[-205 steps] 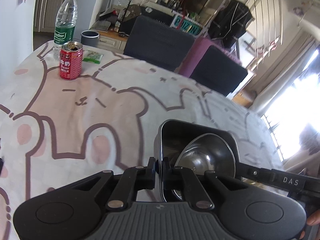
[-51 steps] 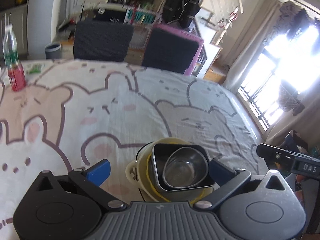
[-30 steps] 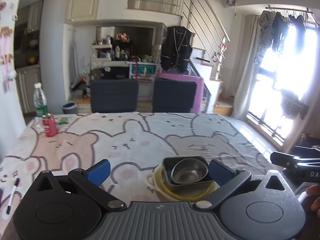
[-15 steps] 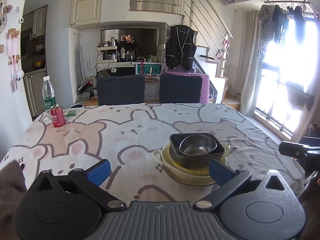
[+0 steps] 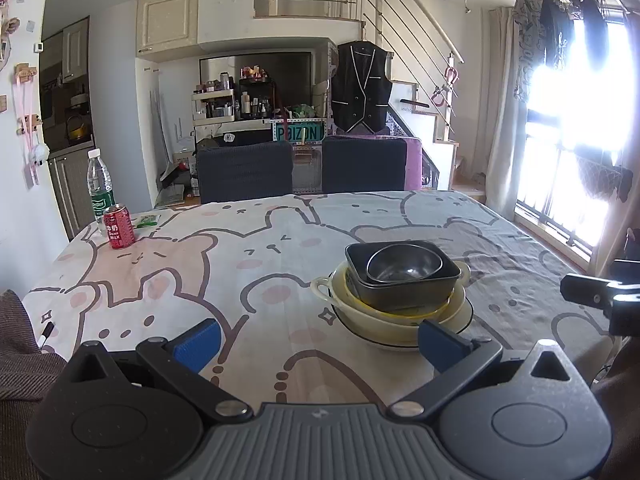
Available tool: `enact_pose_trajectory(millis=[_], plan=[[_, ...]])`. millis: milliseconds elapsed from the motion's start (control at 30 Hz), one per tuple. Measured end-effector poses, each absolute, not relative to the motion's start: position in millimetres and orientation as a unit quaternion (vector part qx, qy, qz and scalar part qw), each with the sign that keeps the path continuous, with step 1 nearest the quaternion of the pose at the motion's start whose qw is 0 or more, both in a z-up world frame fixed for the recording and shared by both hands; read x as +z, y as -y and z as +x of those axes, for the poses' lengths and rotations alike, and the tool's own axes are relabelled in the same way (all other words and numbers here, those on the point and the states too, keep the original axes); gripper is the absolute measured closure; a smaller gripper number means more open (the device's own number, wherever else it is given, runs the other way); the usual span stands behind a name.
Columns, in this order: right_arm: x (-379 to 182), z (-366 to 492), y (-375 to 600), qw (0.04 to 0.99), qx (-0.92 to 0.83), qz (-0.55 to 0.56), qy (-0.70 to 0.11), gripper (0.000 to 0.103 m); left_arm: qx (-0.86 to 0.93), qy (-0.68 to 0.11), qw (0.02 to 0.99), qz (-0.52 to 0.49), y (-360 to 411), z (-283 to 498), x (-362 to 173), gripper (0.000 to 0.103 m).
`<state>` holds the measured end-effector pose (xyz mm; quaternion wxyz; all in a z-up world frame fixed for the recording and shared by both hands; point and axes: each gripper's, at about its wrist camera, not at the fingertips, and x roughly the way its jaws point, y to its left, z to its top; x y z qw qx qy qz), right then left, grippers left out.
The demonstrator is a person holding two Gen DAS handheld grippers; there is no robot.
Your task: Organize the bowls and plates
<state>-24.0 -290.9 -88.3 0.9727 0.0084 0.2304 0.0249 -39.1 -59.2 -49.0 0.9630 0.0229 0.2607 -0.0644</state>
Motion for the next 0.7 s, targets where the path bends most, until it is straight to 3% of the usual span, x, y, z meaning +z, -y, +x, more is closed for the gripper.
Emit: enact_pose_trajectory(millis=[700], plan=[[-90.5,-26.2,288.1,0.974,0.018,0.003,-0.228,0.000,-0.065,-0.263,0.962,0.018,59.5,-40.0,-50.3,0.000]])
